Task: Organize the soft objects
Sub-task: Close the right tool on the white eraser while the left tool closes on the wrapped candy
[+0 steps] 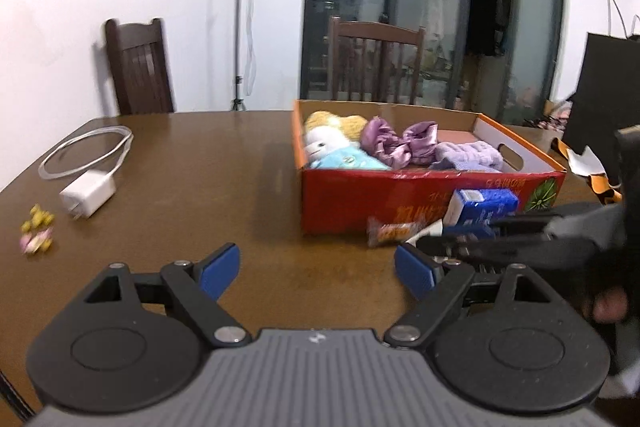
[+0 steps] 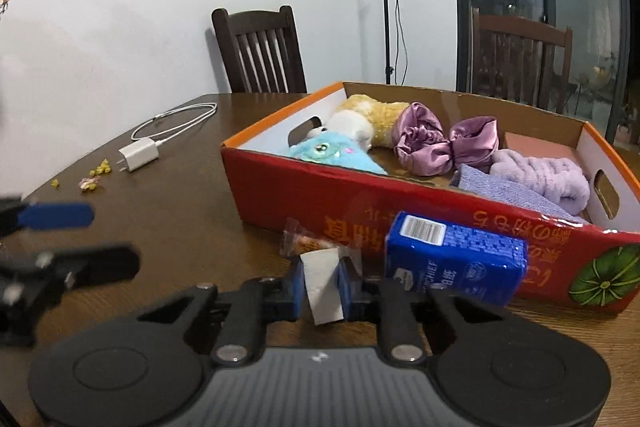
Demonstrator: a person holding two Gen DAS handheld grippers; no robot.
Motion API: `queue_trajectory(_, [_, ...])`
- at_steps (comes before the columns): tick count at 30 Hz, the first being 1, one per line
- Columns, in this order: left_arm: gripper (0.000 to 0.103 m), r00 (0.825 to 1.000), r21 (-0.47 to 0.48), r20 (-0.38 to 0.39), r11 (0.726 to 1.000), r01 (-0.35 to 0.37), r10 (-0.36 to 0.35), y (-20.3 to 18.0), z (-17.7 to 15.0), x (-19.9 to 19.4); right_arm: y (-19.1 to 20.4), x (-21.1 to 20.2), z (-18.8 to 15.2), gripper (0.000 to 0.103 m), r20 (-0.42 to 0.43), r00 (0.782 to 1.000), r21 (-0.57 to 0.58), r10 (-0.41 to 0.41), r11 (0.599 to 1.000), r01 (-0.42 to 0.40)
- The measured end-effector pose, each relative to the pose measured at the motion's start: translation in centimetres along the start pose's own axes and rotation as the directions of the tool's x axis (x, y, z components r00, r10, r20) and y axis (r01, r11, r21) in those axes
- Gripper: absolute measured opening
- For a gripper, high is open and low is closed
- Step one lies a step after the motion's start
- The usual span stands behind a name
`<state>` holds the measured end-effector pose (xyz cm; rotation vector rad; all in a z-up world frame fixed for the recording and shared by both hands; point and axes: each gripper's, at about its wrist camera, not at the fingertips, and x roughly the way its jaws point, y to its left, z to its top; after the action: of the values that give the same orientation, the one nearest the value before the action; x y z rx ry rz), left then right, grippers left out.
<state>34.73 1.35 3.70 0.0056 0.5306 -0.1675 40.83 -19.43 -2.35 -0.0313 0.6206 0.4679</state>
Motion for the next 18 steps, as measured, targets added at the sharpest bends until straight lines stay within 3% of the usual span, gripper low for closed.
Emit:
queue_trajectory(3, [0.087, 0.998, 0.03, -0.037, 0.998, 0.05, -0.049, -1.1, 1.5, 2.3, -0.8, -1.6, -0.1, 0.015, -0.004, 0.999, 0.004, 0.049, 0.999, -0.049])
queue_trajectory(6, [0.087, 0.992, 0.097, -0.085, 0.991, 0.097, -0.089, -2.9, 2.7, 4.9, -2.4, -4.2, -1.0, 0.015, 0.052, 0.997, 0.045, 0.052, 0.998, -0.054])
queue_trajectory(10, [0.085, 0.978, 0.148, -0.195, 0.983, 0.105, -0.075, -5.0, 3.8, 8.4, -5.9, -6.5, -2.9, 0.016, 0.109, 0.991, 0.161, 0.08, 0.982, -0.097])
queue_trajectory(14, [0.085, 0.959, 0.109, -0.274, 0.989, 0.102, -0.069, -6.1, 4.0, 11.1, -7.4, -7.5, -3.7, 0.016, 0.122, 0.992, 0.198, 0.017, 0.979, -0.041])
queue_trajectory(18, [0.085, 0.943, 0.058, -0.327, 0.994, 0.089, -0.066, -6.6, 3.9, 12.7, -7.3, -8.4, -3.6, 0.016, 0.158, 0.987, 0.2, 0.022, 0.978, -0.054])
